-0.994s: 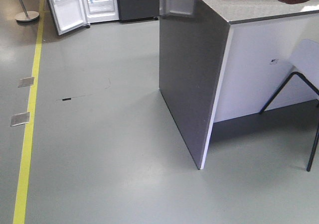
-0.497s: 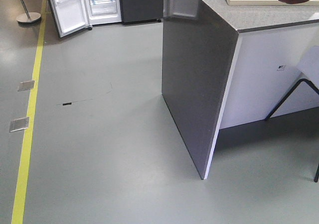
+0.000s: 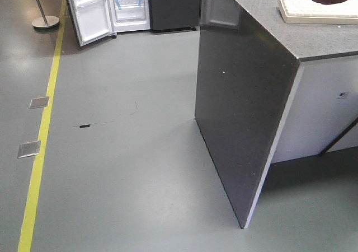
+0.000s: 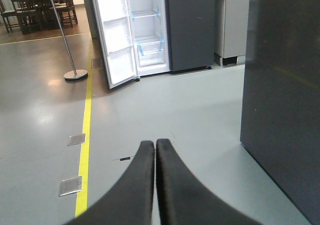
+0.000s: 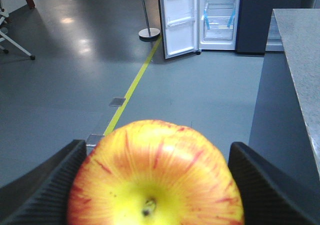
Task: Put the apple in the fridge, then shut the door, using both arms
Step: 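Drive toward the open refrigerator holding the apple in the right gripper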
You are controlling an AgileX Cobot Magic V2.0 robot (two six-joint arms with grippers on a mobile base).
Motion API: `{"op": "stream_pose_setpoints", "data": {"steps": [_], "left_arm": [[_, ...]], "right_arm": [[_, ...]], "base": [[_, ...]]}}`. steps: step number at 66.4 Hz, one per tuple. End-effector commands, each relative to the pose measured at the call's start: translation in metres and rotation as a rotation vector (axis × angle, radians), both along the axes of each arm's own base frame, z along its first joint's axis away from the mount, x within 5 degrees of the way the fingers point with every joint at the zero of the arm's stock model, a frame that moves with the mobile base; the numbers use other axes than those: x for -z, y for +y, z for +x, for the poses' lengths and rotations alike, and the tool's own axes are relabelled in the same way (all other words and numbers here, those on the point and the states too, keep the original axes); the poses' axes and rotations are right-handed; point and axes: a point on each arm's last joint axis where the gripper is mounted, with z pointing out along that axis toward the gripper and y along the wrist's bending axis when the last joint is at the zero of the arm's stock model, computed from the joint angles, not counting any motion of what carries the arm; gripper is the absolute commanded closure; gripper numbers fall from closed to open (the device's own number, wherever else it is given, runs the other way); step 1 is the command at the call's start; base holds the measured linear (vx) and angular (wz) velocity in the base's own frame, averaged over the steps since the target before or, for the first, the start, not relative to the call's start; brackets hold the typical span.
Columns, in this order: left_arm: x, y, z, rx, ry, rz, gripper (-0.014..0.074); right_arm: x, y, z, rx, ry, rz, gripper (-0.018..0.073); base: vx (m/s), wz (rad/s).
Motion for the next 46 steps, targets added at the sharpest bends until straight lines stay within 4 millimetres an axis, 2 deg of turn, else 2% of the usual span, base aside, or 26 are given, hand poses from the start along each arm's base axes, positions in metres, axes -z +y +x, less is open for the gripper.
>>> {"op": "stream_pose_setpoints", "data": {"steps": [1, 46], "left_arm": [[-0.0028, 0.0003, 0.0001, -0.005, -0.078, -0.006, 0.0604], [-0.0028, 0.0003, 0.0001, -0.005, -0.078, -0.006, 0.0604]], "right_arm": [[-0.0223, -0.0008, -0.0109, 0.024, -0.116, 0.040, 0.0419], [-0.0223, -0.0008, -0.0109, 0.024, -0.116, 0.040, 0.0419]], "base": [[0.13, 0.11], [0.12, 0.08]]}}
